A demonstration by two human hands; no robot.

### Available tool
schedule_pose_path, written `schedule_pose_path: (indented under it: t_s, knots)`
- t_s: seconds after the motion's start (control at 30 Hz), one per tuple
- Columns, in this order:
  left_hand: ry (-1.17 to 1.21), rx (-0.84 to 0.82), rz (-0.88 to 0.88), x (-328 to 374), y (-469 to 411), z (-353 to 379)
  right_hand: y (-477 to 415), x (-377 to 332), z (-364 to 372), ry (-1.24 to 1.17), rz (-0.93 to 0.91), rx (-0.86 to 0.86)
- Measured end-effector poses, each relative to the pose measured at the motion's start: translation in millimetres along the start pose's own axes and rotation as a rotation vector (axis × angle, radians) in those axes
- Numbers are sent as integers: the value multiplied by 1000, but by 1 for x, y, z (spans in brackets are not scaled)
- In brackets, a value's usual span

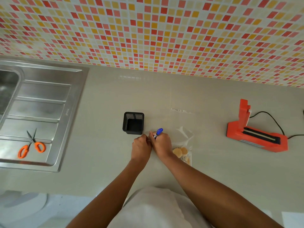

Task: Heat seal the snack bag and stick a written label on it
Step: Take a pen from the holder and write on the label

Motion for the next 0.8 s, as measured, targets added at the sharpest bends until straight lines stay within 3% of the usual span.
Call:
schedule_pose_path:
  t_s: [0.8]
  knots:
    - [49,-14,-26,-3,-1,3,-2,-1,-5,66,-4,23]
Point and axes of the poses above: each hand's wrist, its own y-axis away from the middle knuckle, its own z-axis out of the palm, x = y × z, the point moved 10 cm from there along -y, towards the middle knuckle, and after that the axes turned 11 degrees about z, right-handed, at the moved point
